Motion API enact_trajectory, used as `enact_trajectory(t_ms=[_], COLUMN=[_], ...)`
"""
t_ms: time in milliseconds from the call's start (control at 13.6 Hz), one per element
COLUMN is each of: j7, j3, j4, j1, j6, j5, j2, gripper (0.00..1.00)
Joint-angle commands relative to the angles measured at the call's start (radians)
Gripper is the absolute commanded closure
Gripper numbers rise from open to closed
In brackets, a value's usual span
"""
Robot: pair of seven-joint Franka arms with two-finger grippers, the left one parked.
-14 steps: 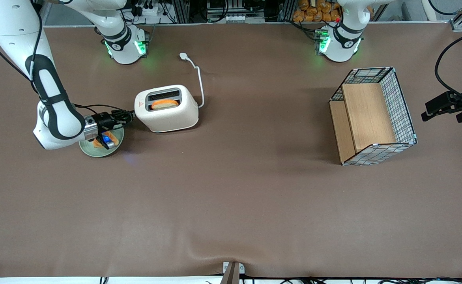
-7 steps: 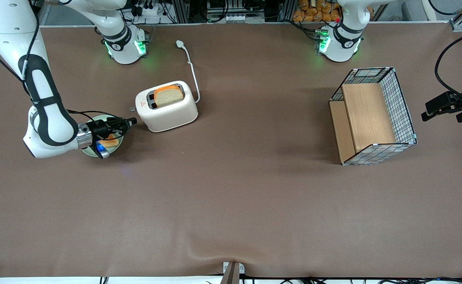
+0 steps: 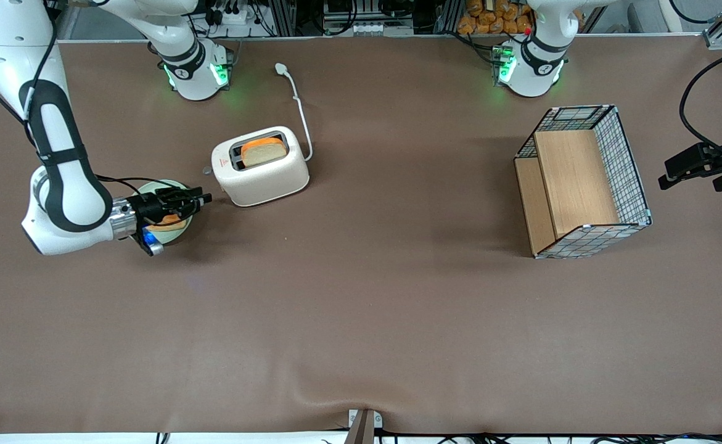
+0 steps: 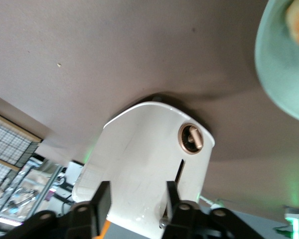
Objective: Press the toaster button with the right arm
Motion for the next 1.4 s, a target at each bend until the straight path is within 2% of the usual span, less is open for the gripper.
enact_trajectory(t_ms=[0,221,442,663,811,1032,1326], j7=[0.014,-0.015,-0.021,-0.056,-0.084,-0.088,-0.072], j3=[0.001,0.004,0.004,0.001,-0.002,0.003,0.000], j4=[0.089,0.137,0.143,0.139,0.133,0.083,0.168], j1=[0.015,0.033,0.052,0.043,0.023,-0.008,-0.046], j6=[-0.022,-0.019,0.044,0.044,0.041,0.027,0.016], j5=[-0.096,-0.231,-0.420,-0.535,-0.576,-0.606,-0.609], j2=[-0.022,-0.120,-0.280,-0.421,-0.511,-0.640,-0.590], gripper=[0.00,0.00,0.00,0.00,0.00,0.00,0.00])
